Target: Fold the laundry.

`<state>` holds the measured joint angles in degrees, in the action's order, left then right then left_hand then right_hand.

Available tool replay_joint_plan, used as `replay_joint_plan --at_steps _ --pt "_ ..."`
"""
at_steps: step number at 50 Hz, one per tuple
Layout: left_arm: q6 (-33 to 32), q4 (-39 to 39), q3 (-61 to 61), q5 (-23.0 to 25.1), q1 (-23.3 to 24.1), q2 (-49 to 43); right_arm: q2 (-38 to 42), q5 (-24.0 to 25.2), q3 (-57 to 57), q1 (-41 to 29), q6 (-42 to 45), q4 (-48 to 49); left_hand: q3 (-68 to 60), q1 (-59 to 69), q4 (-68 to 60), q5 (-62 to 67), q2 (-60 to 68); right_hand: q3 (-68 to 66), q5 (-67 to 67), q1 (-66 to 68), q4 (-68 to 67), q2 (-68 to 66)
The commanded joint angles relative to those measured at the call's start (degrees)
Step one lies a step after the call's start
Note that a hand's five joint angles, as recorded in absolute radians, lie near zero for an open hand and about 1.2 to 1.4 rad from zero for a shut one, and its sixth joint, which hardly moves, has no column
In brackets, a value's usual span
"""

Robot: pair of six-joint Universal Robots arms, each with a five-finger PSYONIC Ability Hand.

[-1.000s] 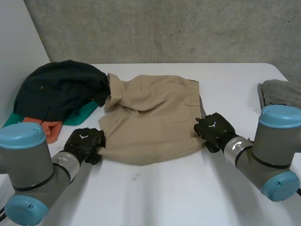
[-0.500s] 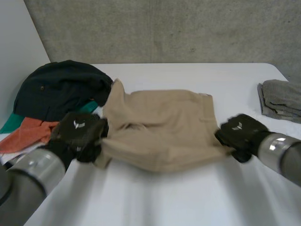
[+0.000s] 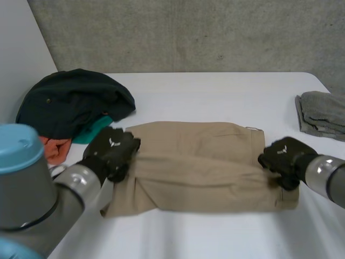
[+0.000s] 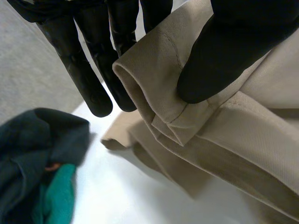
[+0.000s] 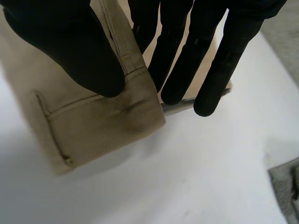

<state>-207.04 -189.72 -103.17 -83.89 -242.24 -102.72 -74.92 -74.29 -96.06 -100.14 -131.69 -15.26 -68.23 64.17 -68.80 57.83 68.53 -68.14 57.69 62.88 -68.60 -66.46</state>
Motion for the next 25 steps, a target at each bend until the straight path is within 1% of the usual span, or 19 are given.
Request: replay_joint_plan --at_steps 1,2,5,6,8,10,11,16,17,18,19,20,21,25 --pt "-0.73 -6.53 12.27 -0.13 -0.6 -9.86 8.73 -4.54 9.48 -4.18 -7.35 12.52 -11.77 15.83 -11.2 12.17 11.47 -11.86 12.31 17.12 -11.4 -13.54" --pt "-0.64 -7.15 13.94 -0.3 -0.6 -11.35 11.0 -6.2 11.93 -5.06 -7.79 15.49 -11.77 15.83 -11.2 12.17 11.47 -11.86 12.31 17.12 -11.4 -13.54" --pt "-0.56 -8.73 21.06 -0.39 -0.69 -17.33 14.79 -8.15 15.45 -5.33 -7.88 19.64 -11.77 15.83 -11.2 12.17 11.47 -11.86 12.31 17.12 -11.4 -13.54" --pt "-0.55 -8.91 23.08 -0.57 -0.78 -18.82 17.24 -8.85 17.73 -5.42 -8.05 21.66 -11.77 15.83 -11.2 12.17 11.47 -11.86 12.31 17.12 -11.4 -13.54" --pt "-0.64 -8.91 29.84 -0.57 -0.95 -24.44 19.89 -9.38 20.02 -5.85 -7.79 23.6 -11.77 15.83 -11.2 12.17 11.47 -11.86 12.31 17.12 -11.4 -13.54" --pt "-0.82 -8.91 33.8 -0.66 -0.95 -27.78 23.76 -10.0 23.8 -7.43 -7.7 26.15 -11.77 15.83 -11.2 12.17 11.47 -11.86 12.31 17.12 -11.4 -13.54" --pt "-0.91 -8.74 38.0 -0.74 -1.13 -31.28 24.9 -10.35 25.03 -7.7 -7.7 26.94 -11.77 15.83 -11.2 12.17 11.47 -11.86 12.31 17.12 -11.4 -13.54" --pt "-0.99 -8.91 46.91 -0.92 -2.18 -38.87 33.51 -12.9 32.59 -8.75 -7.35 33.96 -11.77 15.83 -11.2 12.17 11.47 -11.86 12.31 17.12 -11.4 -13.54" --pt "-1.08 -8.91 47.62 -0.66 -2.36 -39.49 34.31 -13.07 33.21 -8.76 -7.18 34.94 -9.13 13.19 -8.55 9.53 8.83 -3.1 3.54 8.35 -2.64 -4.77" --pt "-1.26 -9.17 48.67 -0.57 -2.36 -40.45 35.19 -13.6 34.0 -8.84 -7.0 35.91 23.04 -18.98 23.61 -22.64 -23.34 28.8 -28.35 -23.55 29.26 27.12" --pt "-1.34 -9.17 49.11 -0.83 -2.36 -40.72 35.89 -13.95 34.45 -8.93 -6.91 36.52 40.51 -36.45 41.09 -40.11 -40.81 48.77 -48.32 -43.52 49.23 47.09" --pt "-1.52 -9.17 49.47 -1.01 -2.36 -40.9 36.6 -14.56 35.23 -9.11 -6.48 37.92 54.67 -50.61 55.25 -54.28 -54.98 58.14 -57.69 -52.88 58.6 56.46" --pt "-1.61 -9.17 49.73 -1.01 -2.36 -40.9 36.78 -15.18 35.5 -9.28 -6.47 38.55 58.23 -54.17 58.8 -57.83 -58.53 58.14 -57.69 -52.88 58.6 56.46" --pt "-1.61 -9.7 49.29 -2.15 -1.66 -40.2 34.5 -18.17 35.59 -9.63 -7.26 39.17 58.23 -54.17 58.8 -57.83 -58.53 58.14 -57.69 -52.88 58.6 56.46"
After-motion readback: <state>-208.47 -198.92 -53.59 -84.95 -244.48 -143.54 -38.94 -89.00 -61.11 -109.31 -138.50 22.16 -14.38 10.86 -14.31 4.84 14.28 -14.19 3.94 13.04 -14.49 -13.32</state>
